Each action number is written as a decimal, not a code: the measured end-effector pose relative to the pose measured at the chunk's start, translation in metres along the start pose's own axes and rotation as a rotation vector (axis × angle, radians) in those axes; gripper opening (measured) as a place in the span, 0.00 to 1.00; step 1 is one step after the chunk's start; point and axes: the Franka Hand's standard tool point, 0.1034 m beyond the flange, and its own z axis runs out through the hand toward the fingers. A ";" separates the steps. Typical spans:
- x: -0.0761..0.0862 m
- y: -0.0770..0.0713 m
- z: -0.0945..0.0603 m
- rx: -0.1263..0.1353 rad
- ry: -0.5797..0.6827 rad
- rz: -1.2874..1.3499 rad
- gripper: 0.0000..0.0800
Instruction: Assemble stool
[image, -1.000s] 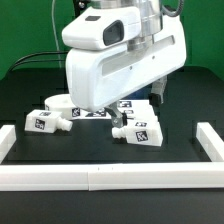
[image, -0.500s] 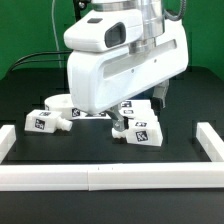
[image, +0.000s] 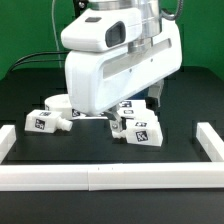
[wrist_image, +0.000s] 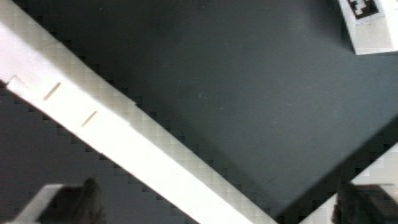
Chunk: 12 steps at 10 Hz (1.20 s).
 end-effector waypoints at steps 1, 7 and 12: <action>0.000 -0.001 0.008 -0.027 0.019 -0.057 0.81; 0.000 -0.024 0.020 -0.092 0.039 -0.173 0.81; -0.016 -0.081 0.047 -0.084 0.047 -0.063 0.81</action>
Offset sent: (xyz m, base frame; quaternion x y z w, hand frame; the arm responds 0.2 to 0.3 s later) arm -0.0352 0.0229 0.0026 -0.0899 0.0322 -0.1051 0.9899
